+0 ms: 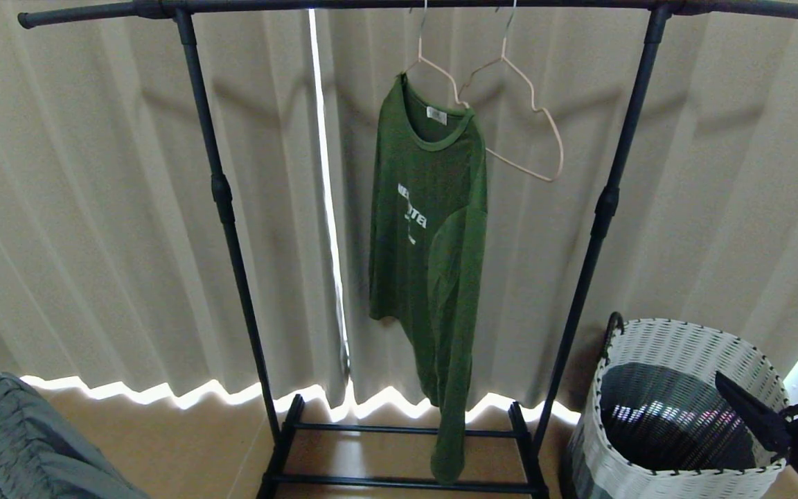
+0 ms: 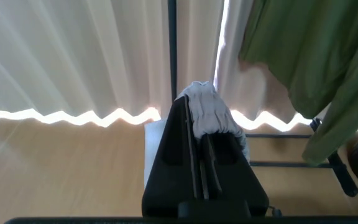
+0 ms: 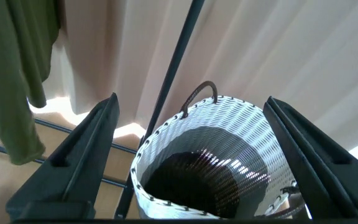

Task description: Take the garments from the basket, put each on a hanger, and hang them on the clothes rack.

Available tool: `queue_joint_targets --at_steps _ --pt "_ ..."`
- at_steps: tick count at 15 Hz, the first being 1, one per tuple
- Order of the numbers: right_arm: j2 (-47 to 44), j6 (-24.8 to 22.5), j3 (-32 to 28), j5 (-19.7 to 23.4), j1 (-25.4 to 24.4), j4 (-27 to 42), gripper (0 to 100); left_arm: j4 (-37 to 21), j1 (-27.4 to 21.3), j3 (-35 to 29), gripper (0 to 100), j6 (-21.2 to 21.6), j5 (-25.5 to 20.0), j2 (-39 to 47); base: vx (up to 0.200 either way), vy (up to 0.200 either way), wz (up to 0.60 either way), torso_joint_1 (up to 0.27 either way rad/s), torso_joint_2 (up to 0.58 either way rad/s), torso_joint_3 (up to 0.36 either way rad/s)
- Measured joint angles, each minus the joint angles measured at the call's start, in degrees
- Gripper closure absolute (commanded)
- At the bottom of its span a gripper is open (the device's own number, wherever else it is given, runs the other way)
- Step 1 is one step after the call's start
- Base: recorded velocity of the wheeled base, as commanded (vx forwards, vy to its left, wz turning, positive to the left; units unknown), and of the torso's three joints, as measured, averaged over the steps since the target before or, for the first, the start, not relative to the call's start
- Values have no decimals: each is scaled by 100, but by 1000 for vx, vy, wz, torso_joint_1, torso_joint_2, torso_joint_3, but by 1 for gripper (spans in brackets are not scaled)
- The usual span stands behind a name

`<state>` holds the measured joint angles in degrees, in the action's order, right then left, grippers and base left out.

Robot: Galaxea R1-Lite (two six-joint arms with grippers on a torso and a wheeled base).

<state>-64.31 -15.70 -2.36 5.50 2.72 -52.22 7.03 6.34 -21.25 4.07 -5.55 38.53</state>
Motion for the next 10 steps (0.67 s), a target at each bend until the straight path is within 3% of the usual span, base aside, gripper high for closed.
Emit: queue_joint_targets --at_steps 5,10 --pt "127 0 16 -15 9 13 0 166 -4 22 100 16 -9 -15 0 0 0 7 -28 -16" --pt "140 0 -16 -17 48 26 0 166 -11 30 100 17 -9 -23 0 0 0 97 -319 -266"
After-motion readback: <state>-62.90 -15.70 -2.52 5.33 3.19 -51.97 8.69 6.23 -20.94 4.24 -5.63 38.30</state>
